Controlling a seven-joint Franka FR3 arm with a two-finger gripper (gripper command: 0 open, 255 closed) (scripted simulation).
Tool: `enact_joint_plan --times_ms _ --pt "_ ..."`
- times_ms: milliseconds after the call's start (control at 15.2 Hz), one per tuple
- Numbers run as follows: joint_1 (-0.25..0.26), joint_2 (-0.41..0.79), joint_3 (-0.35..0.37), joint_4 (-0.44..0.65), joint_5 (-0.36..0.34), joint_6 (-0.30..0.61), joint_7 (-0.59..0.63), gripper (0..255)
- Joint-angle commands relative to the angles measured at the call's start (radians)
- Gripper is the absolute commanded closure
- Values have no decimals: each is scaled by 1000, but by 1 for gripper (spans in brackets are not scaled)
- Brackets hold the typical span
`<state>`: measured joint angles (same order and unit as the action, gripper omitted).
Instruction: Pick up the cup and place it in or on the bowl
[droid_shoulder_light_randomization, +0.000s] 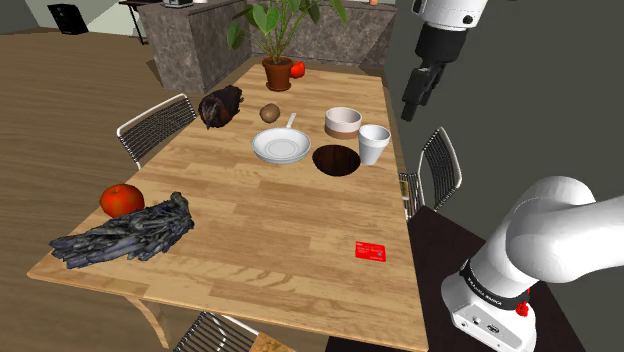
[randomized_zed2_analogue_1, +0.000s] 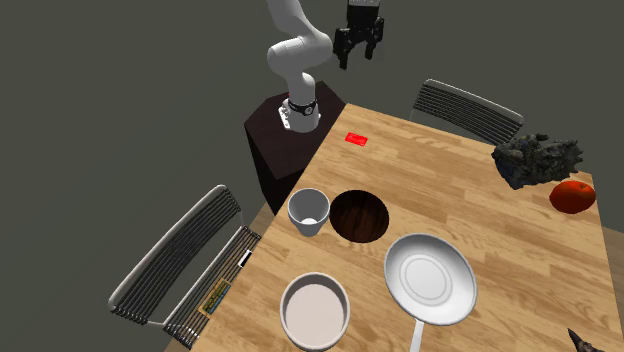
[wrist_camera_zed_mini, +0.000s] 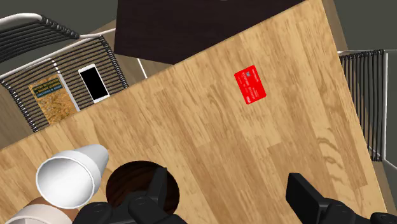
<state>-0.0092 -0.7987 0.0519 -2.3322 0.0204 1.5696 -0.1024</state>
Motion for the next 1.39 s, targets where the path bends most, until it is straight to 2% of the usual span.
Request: enact_joint_plan --times_ms 0,660,1320 --pt "0 0 0 0 0 0 0 0" --pt "-48 197 -122 -91 -72 304 -135 0" --pt "-78 508 -238 -41 -81 585 -274 0"
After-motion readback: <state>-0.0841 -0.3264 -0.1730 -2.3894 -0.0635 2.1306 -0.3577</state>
